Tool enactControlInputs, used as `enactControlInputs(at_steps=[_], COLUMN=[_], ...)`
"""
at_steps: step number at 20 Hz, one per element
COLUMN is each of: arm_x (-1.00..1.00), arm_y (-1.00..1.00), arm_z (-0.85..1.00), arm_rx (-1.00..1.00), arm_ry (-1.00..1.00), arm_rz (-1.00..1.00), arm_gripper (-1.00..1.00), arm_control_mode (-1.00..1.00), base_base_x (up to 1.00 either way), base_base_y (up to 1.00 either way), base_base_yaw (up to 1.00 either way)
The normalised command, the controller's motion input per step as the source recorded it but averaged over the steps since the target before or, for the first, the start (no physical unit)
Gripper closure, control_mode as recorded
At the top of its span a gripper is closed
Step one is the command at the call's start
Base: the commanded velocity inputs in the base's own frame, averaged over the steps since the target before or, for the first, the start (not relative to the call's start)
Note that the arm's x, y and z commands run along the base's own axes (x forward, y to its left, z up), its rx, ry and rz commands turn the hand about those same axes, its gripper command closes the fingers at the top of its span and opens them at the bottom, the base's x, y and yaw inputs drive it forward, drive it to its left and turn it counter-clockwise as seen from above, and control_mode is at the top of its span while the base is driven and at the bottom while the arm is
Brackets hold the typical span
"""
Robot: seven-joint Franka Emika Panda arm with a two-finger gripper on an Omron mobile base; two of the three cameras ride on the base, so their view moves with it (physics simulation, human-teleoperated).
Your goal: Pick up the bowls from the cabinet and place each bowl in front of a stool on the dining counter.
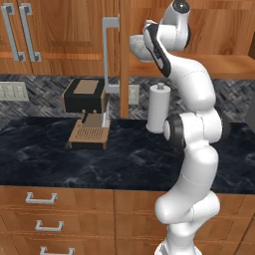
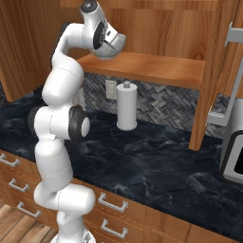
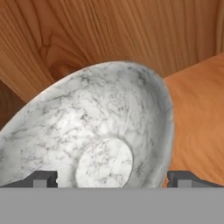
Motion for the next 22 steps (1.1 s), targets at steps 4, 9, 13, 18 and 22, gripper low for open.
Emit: enactControlInputs(at_steps=[4, 9, 13, 18, 22], arm_x=[0.17, 0.06, 0.02, 0.00, 0.00], arm_y=[0.00, 0.00, 0.00, 0.00, 0.00], arm_z=[-0.11, -0.10, -0.08, -0.04, 0.00], arm_rx=[0.00, 0.00, 0.00, 0.00, 0.00], arm_ry=[0.06, 0.08, 0.13, 0.03, 0.00], arm_rz=[-0.06, -0.08, -0.10, -0.03, 0.00], arm_gripper=[-1.00, -1.00, 1.00, 1.00, 1.00], arm_control_mode=[-1.00, -1.00, -1.00, -1.00, -1.00], base_base_x=[0.00, 0.00, 0.00, 0.00, 0.00], base_base_y=[0.00, 0.00, 0.00, 0.00, 0.00], base_base_yaw=[0.00, 0.00, 0.00, 0.00, 0.00])
